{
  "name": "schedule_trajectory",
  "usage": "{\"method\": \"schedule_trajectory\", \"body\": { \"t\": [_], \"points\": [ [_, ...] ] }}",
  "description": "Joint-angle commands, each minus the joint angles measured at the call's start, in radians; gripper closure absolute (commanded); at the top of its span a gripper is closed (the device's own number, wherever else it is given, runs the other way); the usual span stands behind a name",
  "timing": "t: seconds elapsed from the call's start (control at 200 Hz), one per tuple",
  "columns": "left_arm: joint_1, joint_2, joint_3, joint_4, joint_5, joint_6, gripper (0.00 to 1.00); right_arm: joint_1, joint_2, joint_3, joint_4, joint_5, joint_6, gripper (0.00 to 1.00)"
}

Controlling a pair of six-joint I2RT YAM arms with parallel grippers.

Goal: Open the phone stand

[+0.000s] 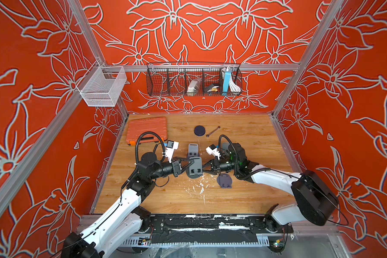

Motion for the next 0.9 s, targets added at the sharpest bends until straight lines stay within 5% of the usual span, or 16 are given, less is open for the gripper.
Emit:
{"method": "schedule_trajectory", "body": {
  "t": [0.0,0.36,0.445,0.5,0.59,0.896],
  "points": [
    [-0.023,-0.035,0.014,0.066,0.096,-0.011,0.75,-0.007,0.001,0.029,-0.142,0.068,-0.013,1.0],
    [-0.041,0.037,0.007,0.084,0.139,-0.048,0.76,-0.01,-0.013,0.027,-0.106,0.071,0.007,1.0],
    [-0.053,0.065,0.011,0.101,0.154,-0.056,0.84,-0.01,-0.004,0.024,-0.083,0.073,0.019,1.0],
    [-0.06,0.079,0.019,0.102,0.161,-0.055,1.0,-0.01,0.002,0.025,-0.077,0.073,0.023,1.0],
    [-0.061,0.076,0.03,0.096,0.155,-0.051,1.0,-0.01,0.003,0.011,-0.073,0.077,0.024,1.0],
    [-0.06,0.075,0.234,-0.105,0.165,0.178,1.0,-0.01,0.014,-0.091,-0.059,0.078,0.018,1.0]
  ]
}}
